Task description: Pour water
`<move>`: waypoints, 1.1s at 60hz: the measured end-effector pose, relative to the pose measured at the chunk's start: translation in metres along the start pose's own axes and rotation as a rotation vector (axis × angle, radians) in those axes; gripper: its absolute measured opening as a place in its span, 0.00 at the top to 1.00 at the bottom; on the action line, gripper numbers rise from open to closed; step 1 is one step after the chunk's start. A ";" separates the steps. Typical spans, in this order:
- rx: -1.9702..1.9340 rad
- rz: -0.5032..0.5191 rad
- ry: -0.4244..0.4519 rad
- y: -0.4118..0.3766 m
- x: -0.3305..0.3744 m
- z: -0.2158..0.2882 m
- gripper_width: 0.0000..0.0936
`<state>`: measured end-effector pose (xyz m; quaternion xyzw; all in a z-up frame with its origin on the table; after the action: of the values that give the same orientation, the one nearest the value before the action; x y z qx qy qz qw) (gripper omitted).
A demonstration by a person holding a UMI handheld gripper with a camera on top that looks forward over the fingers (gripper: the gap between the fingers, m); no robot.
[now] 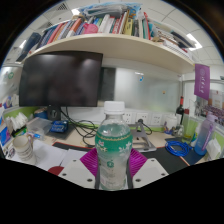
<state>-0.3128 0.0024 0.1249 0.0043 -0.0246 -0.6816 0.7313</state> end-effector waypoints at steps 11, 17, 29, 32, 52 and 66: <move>0.104 0.003 -0.014 -0.013 -0.006 0.001 0.68; 0.242 0.023 -0.021 -0.028 -0.002 0.020 0.68; 0.777 0.208 -0.063 -0.104 0.005 0.040 0.69; 0.911 0.254 -0.069 -0.119 0.005 0.039 0.68; 1.588 0.349 -0.059 -0.173 -0.003 0.045 0.69; 1.875 0.338 -0.026 -0.191 -0.012 0.052 0.69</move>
<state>-0.5060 0.0026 0.1685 0.5778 -0.5695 -0.2696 0.5188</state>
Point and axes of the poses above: the point between the fingertips, and its own axes, seen from behind it with the camera up: y to the right, z up, x backward, against the way the camera looks, the point moved 4 cm from there along x, backward, against the way the camera looks, and after that the axes turned 8 degrees about y, right-handed, at the moved point
